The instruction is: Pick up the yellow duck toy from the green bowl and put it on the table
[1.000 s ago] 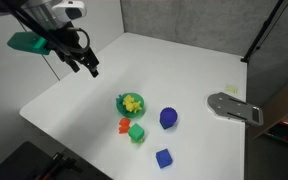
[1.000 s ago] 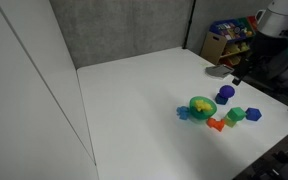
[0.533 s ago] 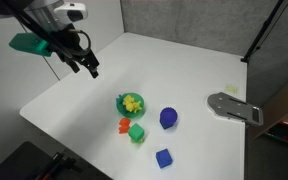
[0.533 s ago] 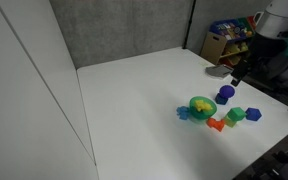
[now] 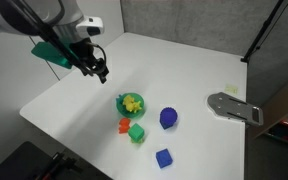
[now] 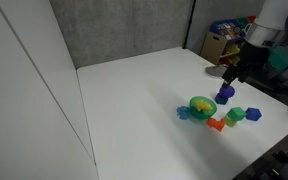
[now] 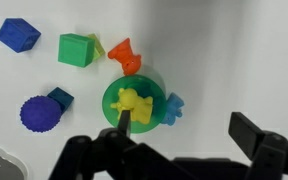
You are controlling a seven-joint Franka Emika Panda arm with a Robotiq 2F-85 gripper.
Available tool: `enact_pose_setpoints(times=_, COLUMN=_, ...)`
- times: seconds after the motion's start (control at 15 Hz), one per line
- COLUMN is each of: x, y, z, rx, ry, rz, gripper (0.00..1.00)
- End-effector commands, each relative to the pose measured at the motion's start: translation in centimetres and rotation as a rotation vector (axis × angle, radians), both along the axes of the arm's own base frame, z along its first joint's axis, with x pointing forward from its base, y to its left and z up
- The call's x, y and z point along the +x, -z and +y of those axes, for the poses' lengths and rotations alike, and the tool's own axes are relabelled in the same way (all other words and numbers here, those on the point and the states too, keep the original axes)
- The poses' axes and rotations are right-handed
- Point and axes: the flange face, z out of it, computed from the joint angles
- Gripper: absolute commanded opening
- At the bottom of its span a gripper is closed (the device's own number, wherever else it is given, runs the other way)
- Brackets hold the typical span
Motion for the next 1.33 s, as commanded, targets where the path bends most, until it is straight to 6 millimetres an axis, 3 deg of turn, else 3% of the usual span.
enact_pose_setpoints(times=0.0, x=2.6, y=2.3, z=-1.1, rx=0.047, ry=-0.032, rz=-0.010, gripper=1.00)
enact_pose_setpoints(times=0.6, x=8.2, y=8.5, z=-2.8, rx=-0.005, ry=-0.247, rz=-0.040, gripper=1.00)
enact_pose_setpoints(times=1.27, x=13.1, y=18.4, z=-3.4, rx=-0.060, ry=-0.315, rz=0.011, gripper=1.00)
